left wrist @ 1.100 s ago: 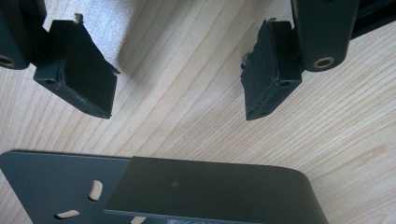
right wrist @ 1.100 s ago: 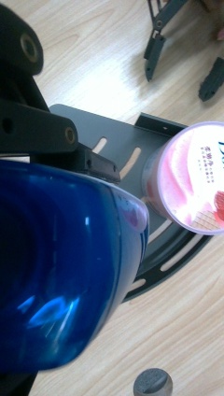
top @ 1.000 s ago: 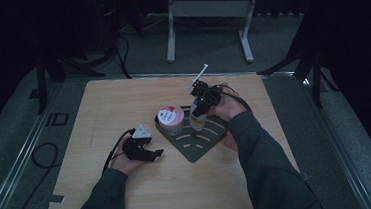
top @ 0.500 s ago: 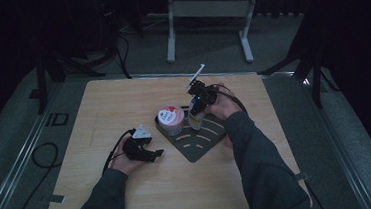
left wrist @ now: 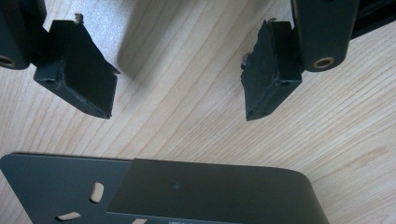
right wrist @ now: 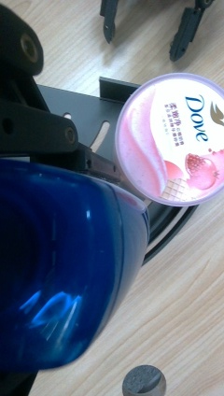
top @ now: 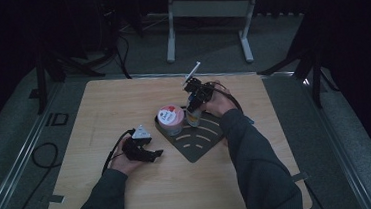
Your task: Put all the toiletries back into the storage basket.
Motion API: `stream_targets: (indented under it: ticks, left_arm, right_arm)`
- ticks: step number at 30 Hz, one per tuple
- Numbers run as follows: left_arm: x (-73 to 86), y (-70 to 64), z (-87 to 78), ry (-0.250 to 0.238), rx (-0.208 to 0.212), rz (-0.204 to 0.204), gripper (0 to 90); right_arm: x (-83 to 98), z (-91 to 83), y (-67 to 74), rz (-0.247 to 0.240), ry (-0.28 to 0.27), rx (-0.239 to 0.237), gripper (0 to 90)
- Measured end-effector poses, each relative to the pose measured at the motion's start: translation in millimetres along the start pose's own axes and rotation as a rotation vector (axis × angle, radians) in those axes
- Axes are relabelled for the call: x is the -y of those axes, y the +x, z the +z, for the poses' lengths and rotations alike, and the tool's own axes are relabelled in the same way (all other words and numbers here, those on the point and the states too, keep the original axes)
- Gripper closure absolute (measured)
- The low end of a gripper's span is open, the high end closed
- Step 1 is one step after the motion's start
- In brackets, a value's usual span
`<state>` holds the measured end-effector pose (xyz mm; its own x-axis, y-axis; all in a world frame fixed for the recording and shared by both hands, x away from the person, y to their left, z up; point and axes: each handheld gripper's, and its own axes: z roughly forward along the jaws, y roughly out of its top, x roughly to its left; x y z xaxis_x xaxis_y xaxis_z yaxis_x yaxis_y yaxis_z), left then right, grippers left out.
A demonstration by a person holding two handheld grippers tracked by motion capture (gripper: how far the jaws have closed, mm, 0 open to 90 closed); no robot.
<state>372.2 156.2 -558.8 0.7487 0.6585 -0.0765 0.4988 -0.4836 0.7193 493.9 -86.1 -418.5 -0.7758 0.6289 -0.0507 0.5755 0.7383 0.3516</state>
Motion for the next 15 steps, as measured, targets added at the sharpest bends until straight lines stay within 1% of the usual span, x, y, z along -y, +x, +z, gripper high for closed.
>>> stream_targets:
  ticks: [2, 6, 8, 11, 15]
  left_arm:
    - [0.3, 0.2, -0.3, 0.0, 0.0, 0.0, 25.7]
    - [0.9, 0.4, -0.9, 0.0, 0.0, -0.001, 25.7]
    - [1.0, 0.8, -1.1, -0.001, 0.0, -0.002, 25.7]
    - [1.1, 0.6, -1.0, -0.002, -0.002, -0.002, 25.7]
    - [1.1, 1.0, -1.3, -0.001, 0.0, -0.002, 25.7]
  right_arm:
    - [-3.2, 1.5, -0.2, -0.007, 0.001, 0.002, 54.8]
    - [-6.1, 5.4, -0.5, -0.001, 0.002, 0.0, 54.8]
    - [-7.2, 8.8, 0.1, -0.004, 0.005, 0.011, 54.8]
    - [-8.8, 12.8, -0.7, 0.001, -0.001, 0.003, 54.8]
    - [-11.1, 15.1, -1.0, 0.004, -0.014, 0.009, 54.8]
